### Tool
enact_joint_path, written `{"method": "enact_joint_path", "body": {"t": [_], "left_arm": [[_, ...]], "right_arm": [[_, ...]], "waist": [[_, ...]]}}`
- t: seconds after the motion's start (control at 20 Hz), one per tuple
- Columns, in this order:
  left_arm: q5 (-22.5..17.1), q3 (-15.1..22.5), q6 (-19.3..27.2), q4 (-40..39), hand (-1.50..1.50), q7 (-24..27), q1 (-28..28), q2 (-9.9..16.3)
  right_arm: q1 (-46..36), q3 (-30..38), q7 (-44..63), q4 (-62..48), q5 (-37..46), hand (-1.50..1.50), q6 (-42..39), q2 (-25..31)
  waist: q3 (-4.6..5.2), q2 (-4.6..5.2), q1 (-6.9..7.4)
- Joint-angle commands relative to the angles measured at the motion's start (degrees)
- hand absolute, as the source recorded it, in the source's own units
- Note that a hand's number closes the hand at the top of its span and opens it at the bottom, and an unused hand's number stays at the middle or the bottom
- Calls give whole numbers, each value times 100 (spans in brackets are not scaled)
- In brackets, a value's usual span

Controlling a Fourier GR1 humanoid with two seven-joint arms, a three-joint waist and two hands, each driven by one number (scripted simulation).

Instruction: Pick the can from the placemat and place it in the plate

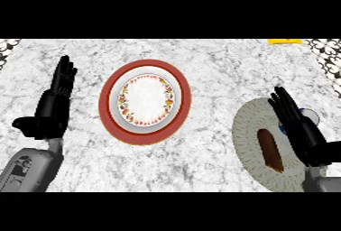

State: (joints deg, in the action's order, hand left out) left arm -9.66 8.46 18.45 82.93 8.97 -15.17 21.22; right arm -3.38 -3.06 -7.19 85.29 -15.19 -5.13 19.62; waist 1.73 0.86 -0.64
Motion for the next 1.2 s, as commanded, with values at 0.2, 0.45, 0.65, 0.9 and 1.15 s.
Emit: {"method": "enact_joint_path", "body": {"t": [0.2,0.45,0.65,0.9,1.15], "left_arm": [[-134,180,-591,-250,0,-100,812,147],[-470,143,-1119,-574,0,41,1249,113],[-206,268,-1004,-465,0,2,1356,-52],[-257,-45,-1184,-643,0,-233,970,-20],[-166,-158,-1239,-975,0,150,1078,-151]], "right_arm": [[-742,-288,969,-39,-977,150,-1822,615],[-604,207,-622,-162,453,-150,-580,541],[-459,238,-2258,-993,866,-150,-1070,556],[146,692,-2812,-751,1206,-150,-915,927],[282,1374,-2349,-465,1031,-150,-1130,1656]], "waist": [[-173,-68,226],[-178,-72,97],[-181,-79,112],[-175,-88,36],[-170,-91,1]]}}
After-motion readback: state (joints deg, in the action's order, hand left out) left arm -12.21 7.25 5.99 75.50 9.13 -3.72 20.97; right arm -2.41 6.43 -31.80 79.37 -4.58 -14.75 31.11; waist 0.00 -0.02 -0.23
